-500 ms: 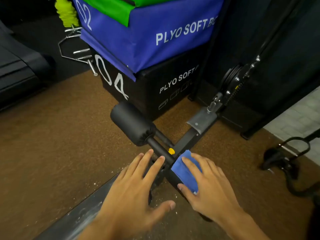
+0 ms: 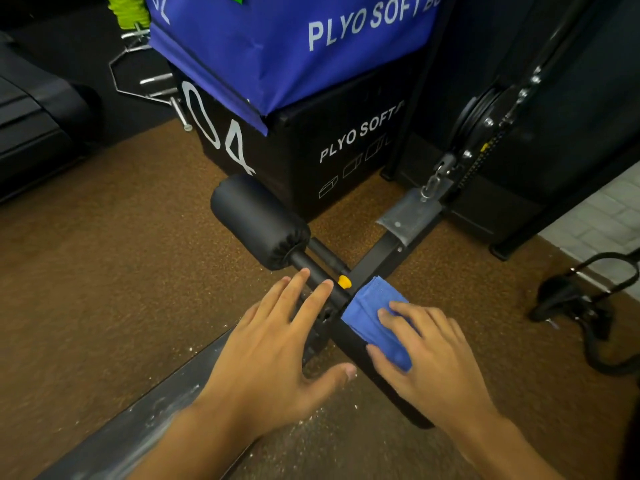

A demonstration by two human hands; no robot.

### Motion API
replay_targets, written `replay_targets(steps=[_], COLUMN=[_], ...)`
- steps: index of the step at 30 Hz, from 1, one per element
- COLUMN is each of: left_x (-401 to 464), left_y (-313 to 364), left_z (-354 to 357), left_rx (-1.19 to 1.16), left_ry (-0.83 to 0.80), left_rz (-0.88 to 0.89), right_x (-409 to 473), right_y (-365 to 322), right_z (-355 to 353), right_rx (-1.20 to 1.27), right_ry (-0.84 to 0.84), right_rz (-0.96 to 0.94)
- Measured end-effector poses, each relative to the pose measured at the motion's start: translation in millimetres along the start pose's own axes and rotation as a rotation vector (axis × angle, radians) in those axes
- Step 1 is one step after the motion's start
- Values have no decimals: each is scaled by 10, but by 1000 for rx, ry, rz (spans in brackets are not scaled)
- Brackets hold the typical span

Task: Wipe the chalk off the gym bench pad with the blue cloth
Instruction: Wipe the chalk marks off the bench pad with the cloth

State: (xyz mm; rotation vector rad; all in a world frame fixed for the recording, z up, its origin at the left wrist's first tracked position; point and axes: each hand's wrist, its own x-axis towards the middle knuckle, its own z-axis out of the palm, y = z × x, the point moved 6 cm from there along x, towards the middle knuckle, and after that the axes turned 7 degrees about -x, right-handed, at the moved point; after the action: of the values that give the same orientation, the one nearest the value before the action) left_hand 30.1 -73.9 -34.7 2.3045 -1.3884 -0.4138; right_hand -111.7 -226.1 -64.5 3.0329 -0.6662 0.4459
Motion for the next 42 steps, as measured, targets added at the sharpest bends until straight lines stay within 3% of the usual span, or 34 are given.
replay_targets(steps=[10, 19, 29, 38, 42], left_x=[-46, -773, -1749, -2114, -2161], left_y=[9, -610, -1695, -2284, -2501], left_z=[-61, -366, 299, 1073, 1281], left_rx=[8, -5, -2, -22, 24], left_ry=[21, 115, 92, 78, 67], left_rz=[-13, -184, -447, -607, -662], right_x=[112, 336, 220, 189, 149], right_y=[-33, -748, -1585, -1822, -2042], right_z=[-247, -464, 883, 1941, 2248], right_rx=[187, 441, 489, 259, 141], right_ry=[136, 207, 103, -12, -38], right_rz=[-22, -72, -206, -133, -211])
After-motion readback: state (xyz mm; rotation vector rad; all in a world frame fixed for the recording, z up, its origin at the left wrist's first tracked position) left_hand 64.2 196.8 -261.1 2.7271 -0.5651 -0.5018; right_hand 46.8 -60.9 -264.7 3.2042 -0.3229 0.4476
